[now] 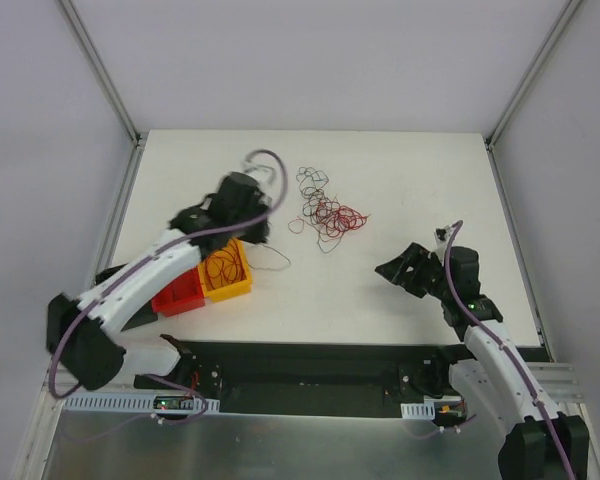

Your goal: Untangle the cables

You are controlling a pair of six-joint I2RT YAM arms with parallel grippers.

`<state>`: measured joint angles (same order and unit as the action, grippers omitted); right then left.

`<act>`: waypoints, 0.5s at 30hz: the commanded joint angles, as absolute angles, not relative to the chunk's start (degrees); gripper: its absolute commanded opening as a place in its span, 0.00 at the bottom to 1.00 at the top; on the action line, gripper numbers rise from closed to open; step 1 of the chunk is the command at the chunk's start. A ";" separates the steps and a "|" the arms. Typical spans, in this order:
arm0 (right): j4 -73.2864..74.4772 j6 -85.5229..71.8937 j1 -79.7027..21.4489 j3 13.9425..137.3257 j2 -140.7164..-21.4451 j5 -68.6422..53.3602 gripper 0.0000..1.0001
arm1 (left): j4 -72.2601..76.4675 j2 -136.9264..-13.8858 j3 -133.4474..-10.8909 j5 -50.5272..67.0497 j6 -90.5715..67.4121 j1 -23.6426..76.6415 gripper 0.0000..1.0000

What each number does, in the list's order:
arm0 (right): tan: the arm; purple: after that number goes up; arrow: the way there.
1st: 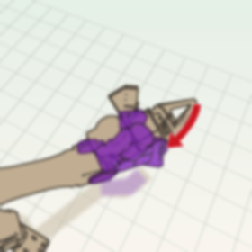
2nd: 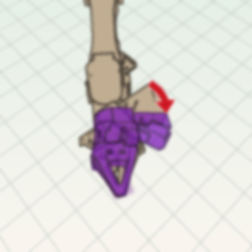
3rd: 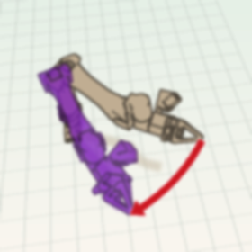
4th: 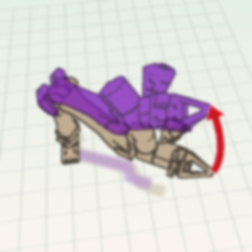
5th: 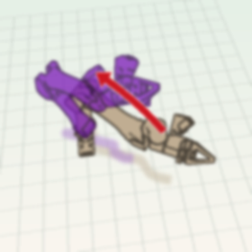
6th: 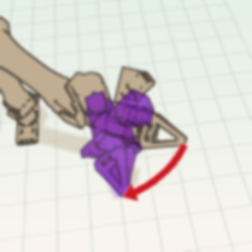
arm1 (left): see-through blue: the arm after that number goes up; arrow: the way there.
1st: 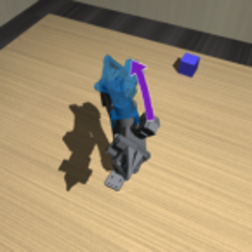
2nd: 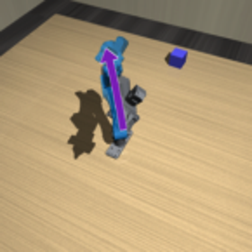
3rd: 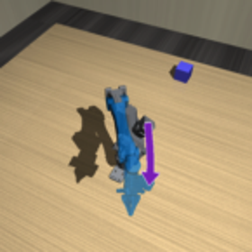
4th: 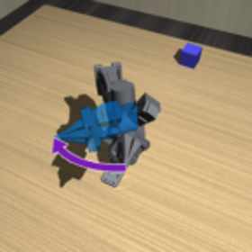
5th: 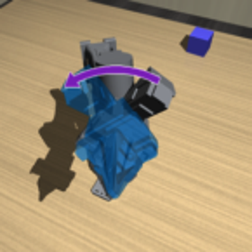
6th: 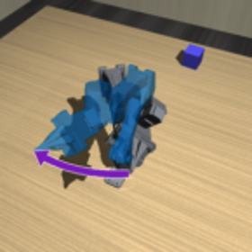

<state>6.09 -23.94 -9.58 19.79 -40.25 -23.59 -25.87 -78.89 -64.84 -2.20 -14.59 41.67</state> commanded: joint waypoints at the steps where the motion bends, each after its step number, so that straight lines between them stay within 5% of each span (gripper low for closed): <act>1: 0.53 -23.73 -9.23 20.83 -42.09 -26.01 0.71 | -35.67 -64.27 -62.93 -3.78 -16.78 24.66 0.00; 7: -3.07 -24.43 -9.32 21.09 -45.70 -28.39 0.70 | -40.51 -62.92 -62.31 4.68 -20.73 -10.60 0.00; 11: -3.16 -24.08 -9.32 22.32 -46.84 -29.79 0.70 | -39.73 -65.12 -61.17 -24.90 -25.22 -12.39 0.00; 15: -3.16 -24.43 -9.32 23.55 -47.37 -31.72 0.70 | -38.50 -68.11 -60.65 -38.47 -26.02 -14.41 0.00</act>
<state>-0.21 -24.03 -9.56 20.08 -47.05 -28.45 -37.98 -67.05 -60.86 -19.44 -23.03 -12.60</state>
